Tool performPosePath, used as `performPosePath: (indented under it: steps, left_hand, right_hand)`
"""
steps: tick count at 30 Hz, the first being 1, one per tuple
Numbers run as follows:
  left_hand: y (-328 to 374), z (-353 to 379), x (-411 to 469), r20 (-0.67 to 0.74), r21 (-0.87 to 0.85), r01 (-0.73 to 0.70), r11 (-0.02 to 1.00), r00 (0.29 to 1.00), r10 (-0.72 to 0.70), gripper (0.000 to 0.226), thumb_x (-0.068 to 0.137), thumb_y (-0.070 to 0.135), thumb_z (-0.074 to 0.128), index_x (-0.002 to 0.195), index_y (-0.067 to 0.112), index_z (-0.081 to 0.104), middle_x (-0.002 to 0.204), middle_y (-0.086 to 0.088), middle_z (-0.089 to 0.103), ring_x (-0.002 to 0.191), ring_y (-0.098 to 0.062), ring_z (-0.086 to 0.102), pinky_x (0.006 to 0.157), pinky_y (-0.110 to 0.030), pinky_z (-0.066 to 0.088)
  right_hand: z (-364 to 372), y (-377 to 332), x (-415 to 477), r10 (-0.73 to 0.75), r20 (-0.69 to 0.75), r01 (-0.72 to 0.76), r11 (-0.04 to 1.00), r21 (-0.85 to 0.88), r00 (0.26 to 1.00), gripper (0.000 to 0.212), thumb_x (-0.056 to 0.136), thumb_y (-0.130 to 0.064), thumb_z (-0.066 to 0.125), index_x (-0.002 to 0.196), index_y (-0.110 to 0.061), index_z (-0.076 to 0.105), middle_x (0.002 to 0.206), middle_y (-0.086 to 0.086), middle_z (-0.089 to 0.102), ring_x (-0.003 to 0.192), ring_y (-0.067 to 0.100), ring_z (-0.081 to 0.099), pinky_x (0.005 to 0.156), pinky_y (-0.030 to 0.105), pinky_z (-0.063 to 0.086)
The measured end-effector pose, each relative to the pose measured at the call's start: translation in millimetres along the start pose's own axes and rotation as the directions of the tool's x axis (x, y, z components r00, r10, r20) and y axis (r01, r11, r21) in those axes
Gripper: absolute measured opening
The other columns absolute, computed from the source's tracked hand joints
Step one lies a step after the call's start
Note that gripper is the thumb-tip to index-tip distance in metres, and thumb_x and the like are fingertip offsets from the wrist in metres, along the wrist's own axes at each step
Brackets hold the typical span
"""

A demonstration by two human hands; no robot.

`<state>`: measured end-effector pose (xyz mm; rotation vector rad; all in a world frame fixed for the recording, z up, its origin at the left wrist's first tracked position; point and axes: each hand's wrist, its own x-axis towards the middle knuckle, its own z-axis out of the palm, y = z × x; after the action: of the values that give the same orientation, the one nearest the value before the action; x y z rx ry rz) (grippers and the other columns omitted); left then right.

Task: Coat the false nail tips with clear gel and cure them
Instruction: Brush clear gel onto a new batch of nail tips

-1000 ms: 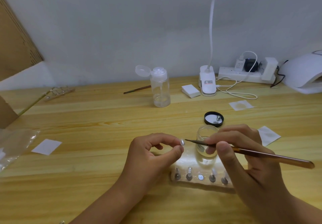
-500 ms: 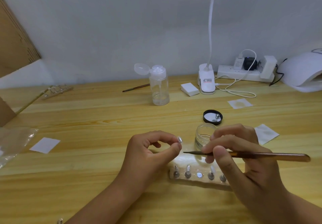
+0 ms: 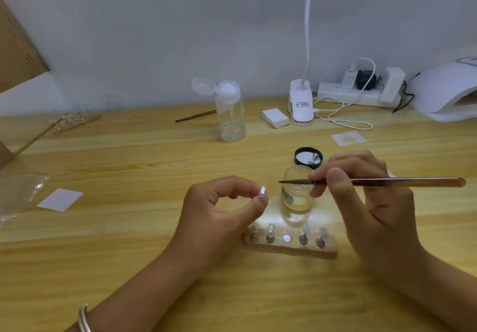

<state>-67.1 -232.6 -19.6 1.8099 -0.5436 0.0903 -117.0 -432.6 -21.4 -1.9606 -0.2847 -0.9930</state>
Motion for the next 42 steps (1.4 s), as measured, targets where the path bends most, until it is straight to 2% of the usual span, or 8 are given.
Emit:
performPosePath:
  steps: [5,9,16,23,28,31,35,42]
  left_hand:
    - [6,9,-6,0.16,0.032,-0.18,0.983,0.972,0.172,0.009,0.074,0.031,0.078,0.078,0.023,0.076,0.094,0.013,0.074,0.101,-0.014,0.067,0.093,-0.042,0.049]
    - [3,14,-4,0.233,0.128,-0.164,0.978,0.964,0.131,0.01,0.07,0.031,0.081,0.077,0.031,0.075,0.102,0.02,0.07,0.114,-0.013,0.059,0.096,-0.052,0.041]
    - [-5,16,-2,0.326,0.246,-0.18,0.952,0.941,0.094,0.011,0.072,0.04,0.078,0.082,0.036,0.073,0.11,0.025,0.063,0.12,-0.007,0.05,0.099,-0.048,0.038]
    - [-8,16,-1,0.317,0.274,-0.184,0.944,0.944,0.092,0.014,0.072,0.046,0.073,0.082,0.036,0.073,0.108,0.024,0.064,0.118,-0.004,0.051,0.1,-0.045,0.038]
    - [-8,15,-1,0.32,0.284,-0.185,0.941,0.943,0.089,0.018,0.071,0.05,0.069,0.082,0.037,0.072,0.108,0.026,0.063,0.117,-0.004,0.051,0.099,-0.042,0.038]
    - [-8,15,-2,0.318,0.321,-0.189,0.928,0.944,0.082,0.019,0.069,0.052,0.07,0.081,0.036,0.072,0.108,0.027,0.062,0.118,-0.003,0.05,0.101,-0.035,0.035]
    - [-9,17,-4,0.343,0.393,-0.212,0.895,0.937,0.071,0.033,0.066,0.059,0.066,0.089,0.036,0.072,0.112,0.028,0.057,0.123,-0.001,0.044,0.101,-0.019,0.022]
    - [-8,8,-3,0.352,0.456,-0.215,0.864,0.935,0.047,0.026,0.066,0.057,0.064,0.085,0.039,0.069,0.112,0.029,0.051,0.122,0.001,0.041,0.099,-0.012,0.018]
  right_hand:
    - [1,9,2,0.035,-0.021,-0.035,0.999,0.017,0.999,0.023,0.097,-0.027,0.049,0.084,-0.024,0.068,0.08,-0.013,0.066,0.094,0.022,0.064,0.087,0.049,0.044]
    - [3,10,0,0.018,-0.012,-0.019,0.999,-0.027,1.0,0.029,0.097,-0.027,0.049,0.08,-0.015,0.069,0.082,-0.012,0.066,0.096,0.02,0.063,0.088,0.04,0.042]
    - [3,9,1,0.011,-0.018,-0.012,0.999,-0.046,1.0,0.03,0.096,-0.028,0.048,0.079,-0.014,0.069,0.082,-0.009,0.067,0.096,0.021,0.063,0.088,0.037,0.041]
    - [2,9,1,0.027,-0.016,-0.028,0.998,-0.055,1.0,0.03,0.095,-0.029,0.049,0.079,-0.015,0.069,0.081,-0.01,0.066,0.097,0.022,0.062,0.087,0.026,0.037]
    - [3,8,2,0.024,-0.011,-0.024,0.998,-0.055,1.0,0.027,0.095,-0.03,0.049,0.079,-0.02,0.068,0.083,-0.014,0.067,0.098,0.02,0.062,0.087,0.027,0.038]
    - [3,8,2,0.022,-0.01,-0.023,0.998,-0.062,1.0,0.027,0.095,-0.03,0.049,0.079,-0.02,0.068,0.082,-0.013,0.067,0.098,0.019,0.062,0.086,0.028,0.039]
    - [2,8,2,0.025,-0.02,-0.026,0.998,-0.059,0.999,0.025,0.095,-0.031,0.049,0.08,-0.024,0.068,0.082,-0.011,0.067,0.098,0.019,0.062,0.086,0.028,0.039]
    - [-2,10,6,0.057,-0.044,-0.059,0.998,-0.035,0.997,0.022,0.095,-0.033,0.049,0.082,-0.03,0.067,0.082,-0.006,0.067,0.098,0.023,0.062,0.088,0.03,0.039]
